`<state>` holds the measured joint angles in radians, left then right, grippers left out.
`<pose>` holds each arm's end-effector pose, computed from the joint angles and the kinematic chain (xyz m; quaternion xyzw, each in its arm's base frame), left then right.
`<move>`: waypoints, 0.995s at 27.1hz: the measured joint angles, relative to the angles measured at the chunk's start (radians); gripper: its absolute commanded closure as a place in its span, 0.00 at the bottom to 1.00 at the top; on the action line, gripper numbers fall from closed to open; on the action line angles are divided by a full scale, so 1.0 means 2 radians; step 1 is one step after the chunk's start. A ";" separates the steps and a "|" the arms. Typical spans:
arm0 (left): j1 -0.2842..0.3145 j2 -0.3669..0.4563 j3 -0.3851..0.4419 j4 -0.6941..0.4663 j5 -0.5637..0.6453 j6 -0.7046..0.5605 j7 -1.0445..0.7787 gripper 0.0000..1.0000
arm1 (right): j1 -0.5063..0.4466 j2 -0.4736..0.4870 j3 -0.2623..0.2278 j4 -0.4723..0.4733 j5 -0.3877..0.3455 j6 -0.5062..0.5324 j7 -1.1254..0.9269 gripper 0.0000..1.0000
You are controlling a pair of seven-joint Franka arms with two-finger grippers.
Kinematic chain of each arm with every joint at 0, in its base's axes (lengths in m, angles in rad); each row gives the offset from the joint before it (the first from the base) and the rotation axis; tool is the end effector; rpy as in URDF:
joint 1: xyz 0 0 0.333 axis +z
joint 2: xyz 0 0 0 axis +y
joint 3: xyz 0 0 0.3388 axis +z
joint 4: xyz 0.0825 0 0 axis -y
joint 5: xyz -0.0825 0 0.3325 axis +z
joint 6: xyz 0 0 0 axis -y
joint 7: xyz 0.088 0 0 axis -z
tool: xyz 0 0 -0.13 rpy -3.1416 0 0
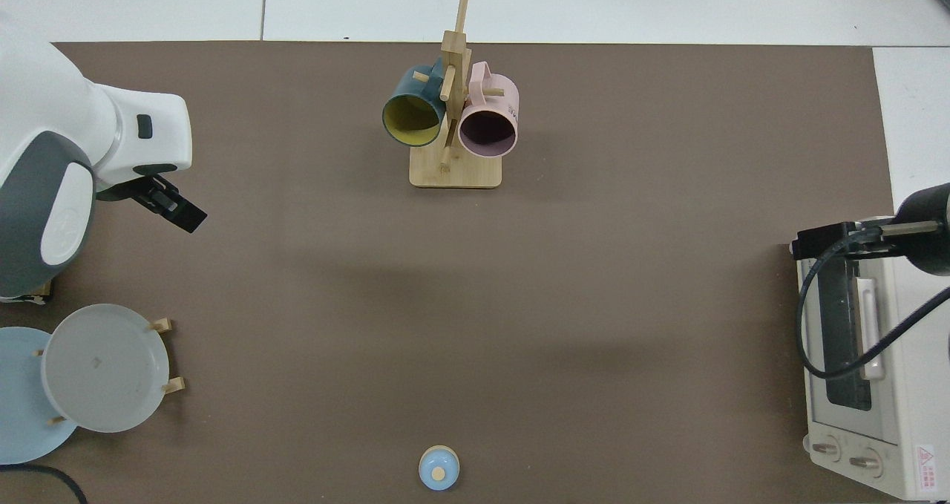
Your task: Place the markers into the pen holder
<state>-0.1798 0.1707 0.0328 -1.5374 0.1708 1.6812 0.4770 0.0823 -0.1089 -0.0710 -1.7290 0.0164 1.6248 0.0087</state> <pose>0.5609 -0.0641 0.5586 -0.9446 0.3160 0.0275 0.0840 0.4700 0.0054 0.6151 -0.9999 -0.0011 -0.0021 0.0121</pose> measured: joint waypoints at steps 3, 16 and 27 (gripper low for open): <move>0.004 0.000 0.005 0.000 -0.028 0.000 -0.029 0.00 | -0.002 -0.004 0.000 -0.005 0.004 0.000 0.000 0.00; 0.035 -0.032 0.030 0.001 -0.065 -0.022 -0.108 0.00 | -0.021 -0.008 -0.001 -0.010 0.004 -0.018 0.000 0.00; 0.034 -0.094 0.033 -0.060 -0.070 -0.020 -0.108 0.00 | -0.025 -0.009 -0.001 -0.011 0.004 -0.019 0.000 0.00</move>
<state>-0.1128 -0.0182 0.0981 -1.6568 0.0298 1.6412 0.2617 0.0321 -0.1271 -0.0722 -1.7503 0.0239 1.5861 0.0088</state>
